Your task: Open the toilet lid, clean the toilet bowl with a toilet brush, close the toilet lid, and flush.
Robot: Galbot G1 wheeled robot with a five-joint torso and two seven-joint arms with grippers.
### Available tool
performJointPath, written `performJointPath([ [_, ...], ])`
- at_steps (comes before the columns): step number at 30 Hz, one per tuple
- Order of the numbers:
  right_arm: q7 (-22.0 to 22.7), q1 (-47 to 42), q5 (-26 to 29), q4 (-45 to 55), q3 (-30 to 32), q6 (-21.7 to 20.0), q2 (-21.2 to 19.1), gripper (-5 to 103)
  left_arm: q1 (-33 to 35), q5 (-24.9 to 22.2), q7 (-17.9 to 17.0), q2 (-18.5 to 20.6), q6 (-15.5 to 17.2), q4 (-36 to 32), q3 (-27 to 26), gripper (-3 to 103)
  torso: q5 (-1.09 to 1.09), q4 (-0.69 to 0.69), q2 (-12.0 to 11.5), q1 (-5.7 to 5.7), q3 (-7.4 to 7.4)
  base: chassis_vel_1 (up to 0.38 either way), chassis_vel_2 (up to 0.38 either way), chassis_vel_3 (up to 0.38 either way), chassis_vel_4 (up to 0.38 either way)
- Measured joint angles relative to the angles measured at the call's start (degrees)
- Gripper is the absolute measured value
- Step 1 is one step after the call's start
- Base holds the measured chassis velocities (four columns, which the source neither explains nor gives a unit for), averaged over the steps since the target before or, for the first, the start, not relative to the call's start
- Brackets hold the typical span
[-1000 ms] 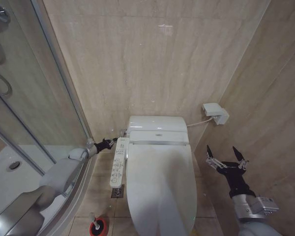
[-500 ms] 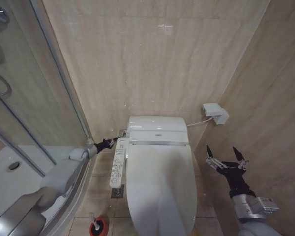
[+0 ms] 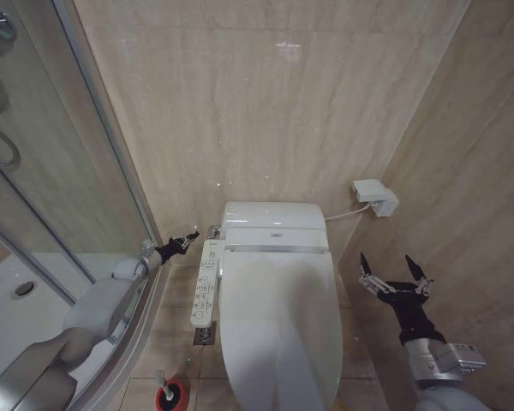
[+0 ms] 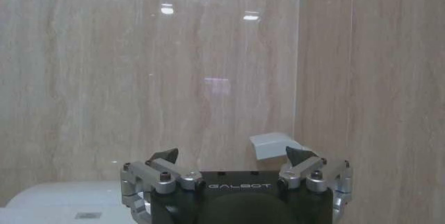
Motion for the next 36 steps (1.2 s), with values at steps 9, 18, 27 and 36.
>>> performJointPath([
  [9,0.0,0.0,0.0,0.0,0.0,0.0,0.0,100,-0.7,0.0,1.4,-1.3,-0.1,0.5,1.4,0,0.02,0.01,0.0,0.01,0.01,-0.078,-0.006,0.082,0.010],
  [18,0.0,0.0,0.0,0.0,0.0,0.0,0.0,100,-1.4,-0.2,2.4,-1.0,0.5,0.5,2.8,0,-0.01,0.02,0.0,0.00,0.00,0.000,0.000,0.000,0.000],
  [27,0.0,0.0,0.0,0.0,0.0,0.0,0.0,100,-2.1,-0.3,3.0,-1.7,1.5,1.8,3.6,0,0.02,0.03,0.0,0.00,-0.01,0.000,0.000,0.000,0.000],
  [36,0.0,0.0,0.0,0.0,0.0,0.0,0.0,100,-2.0,0.0,3.6,-2.9,2.2,3.6,3.7,0,0.01,0.04,0.0,0.00,0.01,0.000,0.000,0.000,0.000],
])
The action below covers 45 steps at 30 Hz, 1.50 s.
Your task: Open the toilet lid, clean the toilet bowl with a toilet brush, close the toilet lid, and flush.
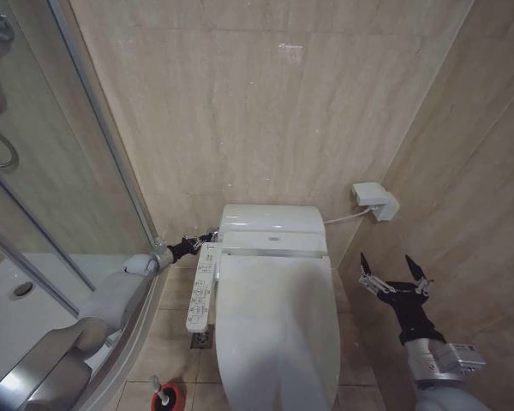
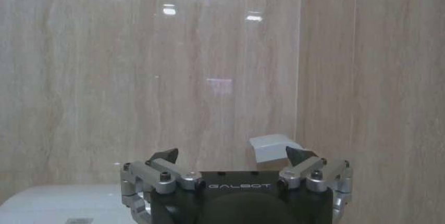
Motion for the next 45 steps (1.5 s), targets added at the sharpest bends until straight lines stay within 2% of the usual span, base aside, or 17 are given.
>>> performJointPath([
  [9,0.0,0.0,0.0,0.0,0.0,0.0,0.0,100,-0.8,0.3,0.4,-0.9,-0.5,2.8,0.2,0,-0.03,-0.04,0.0,0.01,0.01,0.000,0.000,0.000,0.000],
  [16,0.0,0.0,0.0,0.0,0.0,0.0,0.0,100,-2.5,0.3,0.3,-2.8,-1.1,5.8,0.5,0,0.00,0.04,0.0,0.00,0.00,0.000,0.000,0.000,0.000],
  [22,0.0,0.0,0.0,0.0,0.0,0.0,0.0,100,-2.5,0.3,-0.3,-3.7,-1.2,6.2,0.5,0,0.01,0.02,0.0,0.00,0.00,0.000,0.000,0.000,0.000],
  [26,0.0,0.0,0.0,0.0,0.0,0.0,0.0,100,-2.1,0.3,-0.7,-3.7,-1.2,5.8,-0.1,0,0.01,0.00,0.0,0.00,-0.01,0.000,0.000,0.000,0.000],
  [30,0.0,0.0,0.0,0.0,0.0,0.0,0.0,100,0.7,0.4,-2.9,-2.1,-1.2,0.8,-3.0,0,-0.08,-0.09,0.0,0.02,0.00,0.000,0.000,0.000,0.000],
  [32,0.0,0.0,0.0,0.0,0.0,0.0,0.0,100,2.6,0.4,-5.3,-0.8,-1.5,-2.6,-5.7,0,-0.06,-0.13,0.0,0.02,-0.01,0.000,0.000,0.000,0.000],
  [34,0.0,0.0,0.0,0.0,0.0,0.0,0.0,100,6.3,0.8,-11.6,1.7,-1.4,-8.7,-9.3,0,-0.06,-0.14,0.0,0.03,0.00,-0.067,-0.012,-0.010,-0.041],
  [35,0.0,0.0,0.0,0.0,0.0,0.0,0.0,100,6.3,0.8,-11.6,1.7,-1.4,-8.7,-9.3,0,-0.06,-0.14,0.0,0.03,0.00,-0.067,-0.009,-0.006,-0.051],
  [37,0.0,0.0,0.0,0.0,0.0,0.0,0.0,100,9.0,3.9,-19.4,3.2,-1.4,-13.0,-12.1,-1,-0.05,-0.09,0.0,0.04,0.00,0.000,0.000,0.000,0.000],
  [38,0.0,0.0,0.0,0.0,0.0,0.0,0.0,100,10.8,6.0,-26.7,3.8,-1.4,-15.8,-13.9,-1,-0.04,-0.07,0.0,0.03,0.00,0.000,0.000,0.000,0.000],
  [39,0.0,0.0,0.0,0.0,0.0,0.0,0.0,100,10.8,6.0,-26.7,3.8,-1.4,-15.8,-13.9,-1,-0.04,-0.07,0.0,0.03,0.00,0.000,0.000,0.000,0.000],
  [40,0.0,0.0,0.0,0.0,0.0,0.0,0.0,100,11.9,6.4,-32.2,4.2,-0.7,-17.8,-14.8,-1,-0.04,-0.05,0.0,0.03,0.00,0.000,0.000,0.000,0.000],
  [41,0.0,0.0,0.0,0.0,0.0,0.0,0.0,100,13.5,5.7,-39.0,4.8,1.5,-21.3,-15.7,-1,-0.05,-0.01,0.0,0.03,0.00,0.000,0.000,0.000,0.000],
  [42,0.0,0.0,0.0,0.0,0.0,0.0,0.0,100,14.2,5.1,-41.6,5.1,2.6,-23.0,-15.9,-1,-0.04,-0.01,0.0,0.03,0.00,0.000,0.000,0.000,0.000],
  [43,0.0,0.0,0.0,0.0,0.0,0.0,0.0,100,15.6,3.5,-46.3,5.7,5.1,-26.7,-16.3,-1,-0.04,-0.02,0.0,0.02,-0.01,0.000,0.000,0.000,0.000],
  [44,0.0,0.0,0.0,0.0,0.0,0.0,0.0,100,16.1,3.0,-47.8,6.0,6.0,-28.3,-16.5,26,-0.04,-0.02,0.0,0.02,-0.01,0.000,0.000,0.000,0.000],
  [45,0.0,0.0,0.0,0.0,0.0,0.0,0.0,100,16.1,3.0,-47.8,6.0,6.0,-28.3,-16.5,26,-0.04,-0.02,0.0,0.02,-0.01,0.000,0.000,0.000,0.000],
])
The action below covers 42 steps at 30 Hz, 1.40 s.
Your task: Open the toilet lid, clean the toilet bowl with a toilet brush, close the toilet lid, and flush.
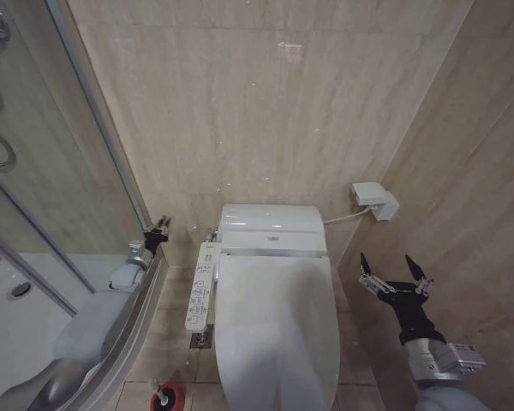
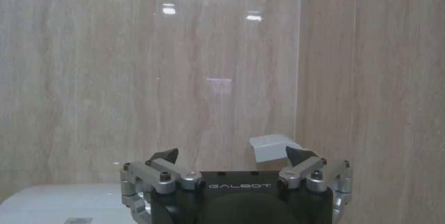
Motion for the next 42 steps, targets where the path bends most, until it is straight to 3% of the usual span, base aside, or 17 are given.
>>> performJointPath([
  [4,0.0,0.0,0.0,0.0,0.0,0.0,0.0,100,4.8,-3.3,-8.3,2.2,6.3,-12.7,-1.0,26,0.02,-0.02,0.0,0.00,0.00,0.000,0.000,0.000,0.000],
  [6,0.0,0.0,0.0,0.0,0.0,0.0,0.0,100,5.8,-4.0,-10.0,2.7,7.5,-15.7,-1.2,26,0.02,0.00,0.0,0.00,0.00,0.000,0.000,0.000,0.000],
  [7,0.0,0.0,0.0,0.0,0.0,0.0,0.0,100,6.4,-4.4,-11.0,3.0,8.3,-17.5,-1.3,53,0.02,-0.01,0.0,0.00,0.00,0.000,0.000,0.000,0.000],
  [8,0.0,0.0,0.0,0.0,0.0,0.0,0.0,100,6.4,-4.4,-11.0,3.0,8.3,-17.5,-1.3,53,0.02,-0.01,0.0,0.00,0.00,0.000,0.000,0.000,0.000],
  [9,0.0,0.0,0.0,0.0,0.0,0.0,0.0,100,8.6,-5.5,-13.7,4.3,10.4,-23.4,-1.7,53,0.02,-0.01,0.0,0.00,0.00,0.000,0.000,0.000,0.000],
  [13,0.0,0.0,0.0,0.0,0.0,0.0,0.0,100,14.2,-6.8,-16.5,6.8,13.3,-33.2,-4.0,53,0.02,-0.01,0.0,-0.01,0.00,0.000,0.000,0.000,0.000],
  [14,0.0,0.0,0.0,0.0,0.0,0.0,0.0,100,16.4,-7.0,-16.8,7.5,14.1,-36.1,-5.3,80,0.01,0.01,0.0,-0.01,0.00,0.000,0.000,0.000,0.000],
  [18,0.0,0.0,0.0,0.0,0.0,0.0,0.0,100,24.4,-7.7,-17.4,9.5,16.2,-45.5,-10.4,80,0.01,0.02,0.0,-0.01,0.00,0.000,0.000,0.000,0.000],
  [20,0.0,0.0,0.0,0.0,0.0,0.0,0.0,100,30.9,-7.8,-17.0,10.7,17.4,-51.7,-14.0,80,0.03,0.00,0.0,-0.02,-0.01,0.000,0.000,0.000,0.000],
  [21,0.0,0.0,0.0,0.0,0.0,0.0,0.0,100,30.9,-7.8,-17.0,10.7,17.4,-51.7,-14.0,80,0.03,0.00,0.0,-0.02,-0.01,0.000,0.000,0.000,0.000],
  [22,0.0,0.0,0.0,0.0,0.0,0.0,0.0,100,35.3,-7.5,-16.5,11.0,17.7,-54.6,-16.3,100,0.02,0.01,0.0,-0.02,0.00,0.000,0.000,0.000,0.000],
  [28,0.0,0.0,0.0,0.0,0.0,0.0,0.0,100,47.8,-5.6,-14.5,9.5,18.3,-63.9,-25.2,100,0.01,-0.02,0.0,-0.02,-0.01,0.000,0.000,0.000,0.000],
  [30,0.0,0.0,0.0,0.0,0.0,0.0,0.0,100,48.5,-5.4,-14.1,9.3,18.2,-64.3,-25.8,100,0.02,-0.01,0.0,-0.02,0.00,0.000,0.000,0.000,0.000],
  [36,0.0,0.0,0.0,0.0,0.0,0.0,0.0,100,56.1,-5.1,-4.4,4.1,12.7,-68.8,-33.6,100,0.03,-0.01,0.0,-0.02,0.00,0.000,0.000,0.000,0.000],
  [37,0.0,0.0,0.0,0.0,0.0,0.0,0.0,100,56.1,-5.1,-4.4,4.1,12.7,-68.8,-33.6,100,0.03,-0.01,0.0,-0.02,0.00,0.000,0.000,0.000,0.000],
  [39,0.0,0.0,0.0,0.0,0.0,0.0,0.0,100,59.3,-4.6,1.1,1.2,10.3,-67.8,-37.3,100,0.03,0.00,0.0,-0.02,0.00,0.000,0.000,0.000,0.000],
  [42,0.0,0.0,0.0,0.0,0.0,0.0,0.0,100,61.4,-3.7,2.8,-0.4,9.1,-66.9,-39.3,100,0.02,0.00,0.0,-0.01,0.00,0.000,0.000,0.000,0.000],
])
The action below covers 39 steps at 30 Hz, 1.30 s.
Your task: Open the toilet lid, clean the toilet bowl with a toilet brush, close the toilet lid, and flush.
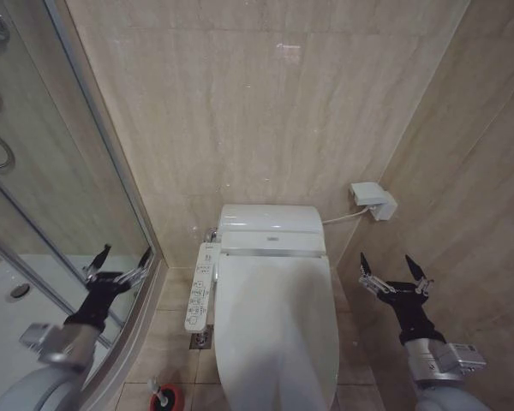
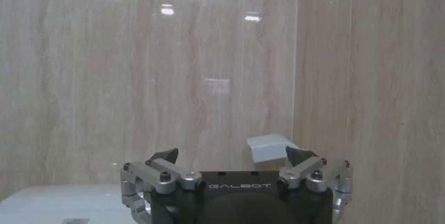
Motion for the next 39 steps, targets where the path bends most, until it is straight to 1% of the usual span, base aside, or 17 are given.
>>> performJointPath([
  [1,0.0,0.0,0.0,0.0,0.0,0.0,0.0,100,1.7,0.1,0.4,-1.1,-0.3,0.0,-1.3,100,0.00,0.01,0.0,0.00,0.00,0.000,0.000,0.000,0.000],
  [2,0.0,0.0,0.0,0.0,0.0,0.0,0.0,100,1.7,0.1,0.4,-1.1,-0.3,0.0,-1.3,100,0.00,0.01,0.0,0.00,0.00,0.000,0.000,0.000,0.000],
  [4,0.0,0.0,0.0,0.0,0.0,0.0,0.0,100,4.0,0.4,0.7,-2.9,-0.8,-1.2,-2.7,100,-0.01,0.00,0.0,0.00,0.00,0.000,0.000,0.000,0.000],
  [5,0.0,0.0,0.0,0.0,0.0,0.0,0.0,100,4.0,0.4,0.7,-2.9,-0.8,-1.2,-2.7,100,-0.01,0.00,0.0,0.00,0.00,0.000,0.000,0.000,0.000],
  [7,0.0,0.0,0.0,0.0,0.0,0.0,0.0,100,5.5,1.7,0.7,-4.3,-1.4,-2.7,-3.1,100,0.01,0.00,0.0,0.00,0.00,0.000,0.000,0.000,0.000],
  [9,0.0,0.0,0.0,0.0,0.0,0.0,0.0,100,5.7,2.0,0.7,-4.5,-1.6,-3.0,-3.1,100,0.00,0.00,0.0,0.00,0.00,0.000,0.000,0.000,0.000],
  [10,0.0,0.0,0.0,0.0,0.0,0.0,0.0,100,6.3,2.8,0.7,-5.0,-2.0,-4.5,-3.1,100,0.00,-0.01,0.0,0.00,0.00,0.000,0.000,0.000,0.000],
  [12,0.0,0.0,0.0,0.0,0.0,0.0,0.0,100,7.0,2.9,0.4,-5.5,-1.9,-7.2,-3.1,100,0.01,-0.02,0.0,0.00,0.00,0.000,0.000,0.000,0.000],
  [16,0.0,0.0,0.0,0.0,0.0,0.0,0.0,100,8.2,3.3,-0.1,-6.7,-1.8,-9.7,-2.9,100,0.01,-0.02,0.0,0.00,0.00,0.000,0.000,0.000,0.000],
  [17,0.0,0.0,0.0,0.0,0.0,0.0,0.0,100,9.0,3.9,-0.2,-7.6,-1.7,-10.8,-2.8,100,0.00,-0.01,0.0,0.00,0.00,0.000,0.000,0.000,0.000],
  [21,0.0,0.0,0.0,0.0,0.0,0.0,0.0,100,10.8,5.2,-0.3,-8.9,-1.8,-12.8,-3.0,100,0.01,0.00,0.0,0.00,0.00,0.000,0.000,0.000,0.000],
  [30,0.0,0.0,0.0,0.0,0.0,0.0,0.0,100,12.2,7.2,0.2,-10.3,-2.7,-13.5,-3.6,100,0.00,0.00,0.0,0.00,0.00,0.000,0.000,0.000,0.000],
  [39,0.0,0.0,0.0,0.0,0.0,0.0,0.0,100,12.2,7.4,0.3,-10.3,-2.7,-13.5,-3.5,100,0.00,-0.01,0.0,0.00,0.00,0.000,0.000,0.000,0.000],
])
